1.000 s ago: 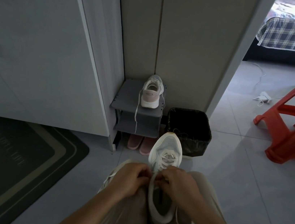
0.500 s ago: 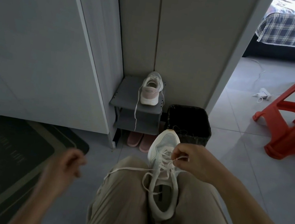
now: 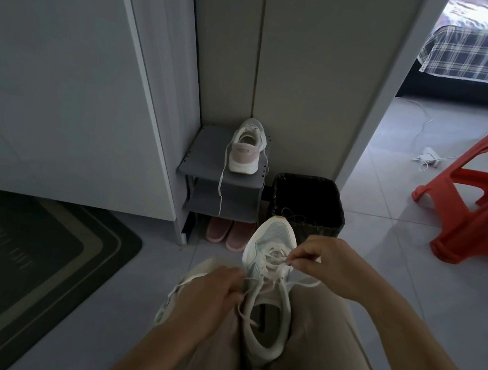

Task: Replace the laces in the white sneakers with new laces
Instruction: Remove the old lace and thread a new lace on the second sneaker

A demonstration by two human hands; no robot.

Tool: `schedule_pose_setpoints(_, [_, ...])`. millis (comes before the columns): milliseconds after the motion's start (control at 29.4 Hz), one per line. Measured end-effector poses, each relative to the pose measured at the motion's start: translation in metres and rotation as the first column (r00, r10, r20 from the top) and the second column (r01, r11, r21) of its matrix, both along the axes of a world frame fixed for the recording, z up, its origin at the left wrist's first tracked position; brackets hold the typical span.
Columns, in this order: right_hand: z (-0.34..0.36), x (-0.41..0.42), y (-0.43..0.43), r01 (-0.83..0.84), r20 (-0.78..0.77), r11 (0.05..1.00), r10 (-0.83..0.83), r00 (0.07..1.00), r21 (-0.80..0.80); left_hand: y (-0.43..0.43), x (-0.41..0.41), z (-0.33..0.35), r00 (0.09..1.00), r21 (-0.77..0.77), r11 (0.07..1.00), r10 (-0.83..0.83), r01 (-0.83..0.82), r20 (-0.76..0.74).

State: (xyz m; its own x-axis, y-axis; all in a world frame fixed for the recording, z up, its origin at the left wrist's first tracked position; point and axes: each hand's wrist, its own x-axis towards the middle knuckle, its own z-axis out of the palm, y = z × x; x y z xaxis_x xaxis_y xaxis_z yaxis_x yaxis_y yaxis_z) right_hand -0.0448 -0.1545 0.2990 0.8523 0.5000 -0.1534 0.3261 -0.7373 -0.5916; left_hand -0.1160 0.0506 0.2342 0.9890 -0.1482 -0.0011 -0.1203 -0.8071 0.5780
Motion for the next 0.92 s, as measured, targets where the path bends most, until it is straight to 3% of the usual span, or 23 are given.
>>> schedule_pose_setpoints(136, [0.006,0.003,0.004,0.02,-0.303,0.991,0.022,0.953,0.135,-0.007,0.006,-0.003,0.995,0.06,0.996,-0.065,0.07,-0.08])
schedule_pose_setpoints(204, [0.007,0.005,0.003,0.021,-0.364,0.991,0.029,0.931,0.134,-0.005,0.011,-0.005,0.987,0.049,0.997,-0.051,0.059,-0.154])
schedule_pose_setpoints(374, [0.009,0.014,0.001,-0.031,-0.41,0.998,0.051,0.911,0.055,0.005,0.017,0.004,0.965,-0.036,0.994,-0.107,0.101,-0.239])
schedule_pose_setpoints(544, [-0.002,0.019,0.003,-0.125,-0.273,0.975,0.072,0.959,-0.183,0.049,0.004,0.02,0.93,-0.184,0.972,0.075,-0.149,-0.361])
schedule_pose_setpoints(613, [-0.007,0.018,0.009,-0.141,-0.226,0.971,0.096,0.969,-0.193,0.061,-0.003,0.016,0.901,-0.179,0.96,0.123,-0.214,-0.417])
schedule_pose_setpoints(681, [-0.01,0.017,0.018,-0.152,-0.214,0.977,0.118,0.97,-0.147,0.068,-0.007,0.01,0.888,-0.099,0.967,0.173,-0.236,-0.425])
schedule_pose_setpoints(783, [-0.018,0.013,0.031,-0.168,-0.191,0.98,0.144,0.971,-0.111,0.075,-0.009,0.004,0.902,0.196,0.965,0.235,-0.172,-0.363])
schedule_pose_setpoints(919, [-0.035,0.007,0.035,-0.169,-0.153,0.977,0.149,0.977,-0.127,0.08,-0.013,0.018,0.91,0.499,0.843,0.35,-0.202,-0.223])
